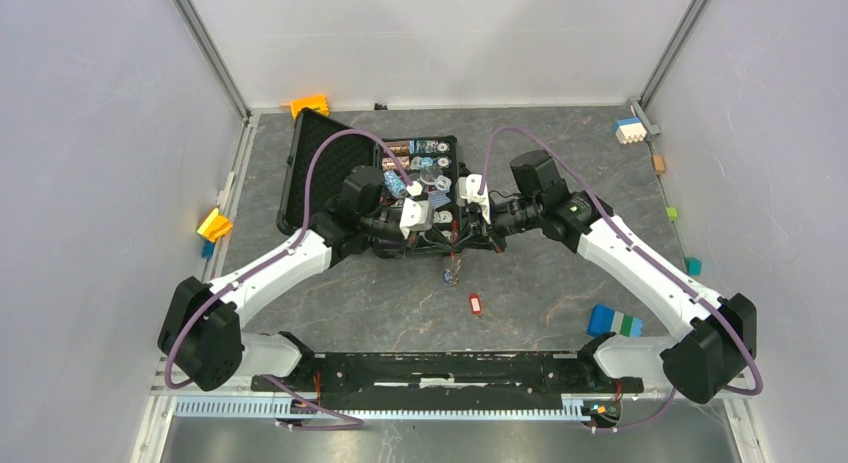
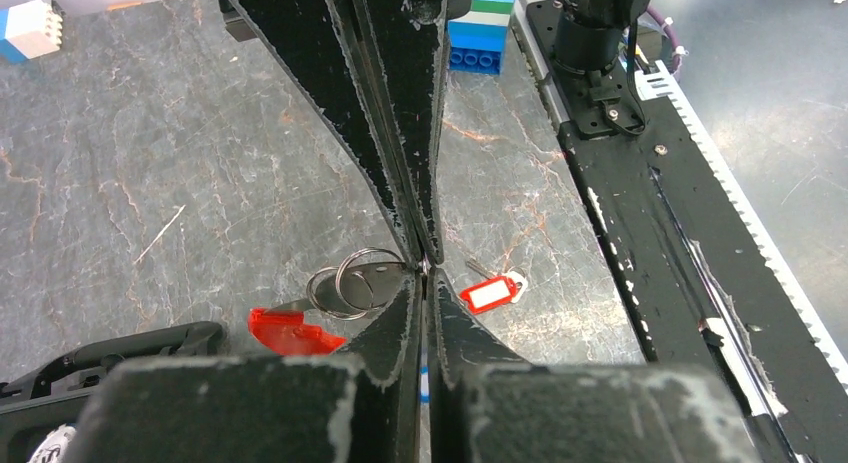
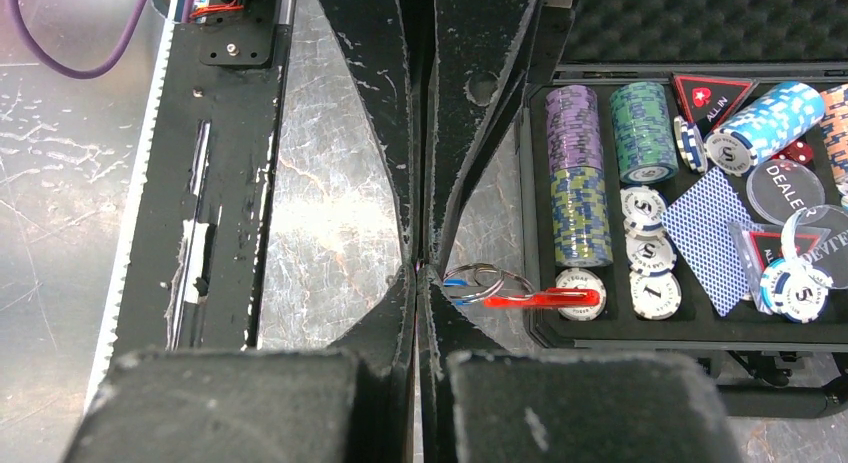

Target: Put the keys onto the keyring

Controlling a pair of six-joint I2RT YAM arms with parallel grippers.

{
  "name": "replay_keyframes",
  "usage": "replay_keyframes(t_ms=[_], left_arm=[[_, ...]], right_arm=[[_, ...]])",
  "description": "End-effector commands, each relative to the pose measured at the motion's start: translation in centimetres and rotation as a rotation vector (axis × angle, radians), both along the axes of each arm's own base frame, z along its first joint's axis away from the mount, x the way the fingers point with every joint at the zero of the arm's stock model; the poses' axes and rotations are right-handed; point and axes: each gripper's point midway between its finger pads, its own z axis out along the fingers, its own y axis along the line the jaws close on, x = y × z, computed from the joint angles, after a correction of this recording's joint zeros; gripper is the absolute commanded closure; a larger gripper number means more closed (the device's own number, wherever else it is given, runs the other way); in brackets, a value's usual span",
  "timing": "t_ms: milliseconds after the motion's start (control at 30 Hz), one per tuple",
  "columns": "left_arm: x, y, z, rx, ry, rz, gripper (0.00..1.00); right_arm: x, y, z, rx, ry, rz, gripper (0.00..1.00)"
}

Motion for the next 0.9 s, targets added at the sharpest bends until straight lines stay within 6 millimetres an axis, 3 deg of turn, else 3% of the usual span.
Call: replay_keyframes(t_ms=[0, 133, 333, 400, 533, 867], left_arm=[[0.2, -0.9, 1.8, -0.041, -0.034, -0.019, 0.98], [0.4, -1.0, 2.2, -0.065, -0.030, 0.003, 0.98], [1.3, -0.4, 4.6, -0.212, 0.041, 0.055, 0.98], [1.4, 0.0, 5.6, -0.260, 0.037, 0.062, 0.98], [0.4, 0.3, 6.6, -0.281, 0.065, 0.037, 0.98], [-1.0, 0.7, 7.1, -0.360, 0.069, -0.008, 0.98]], right_arm=[[0.3, 0.6, 2.0, 0.056, -0.052, 0.007, 1.00], [0.6, 0.4, 2.1, 0.049, -0.057, -0.009, 0.98], [0.8, -0.8, 3.1, 0.077, -0.081, -0.046, 0.62], [0.6, -1.5, 3.7, 0.111, -0.089, -0.053, 0.55], [0.1, -2.7, 4.9, 0.182, -0.104, -0.049, 0.55], [-1.8, -2.4, 5.1, 0.249, -0.060, 0.084, 0.62]])
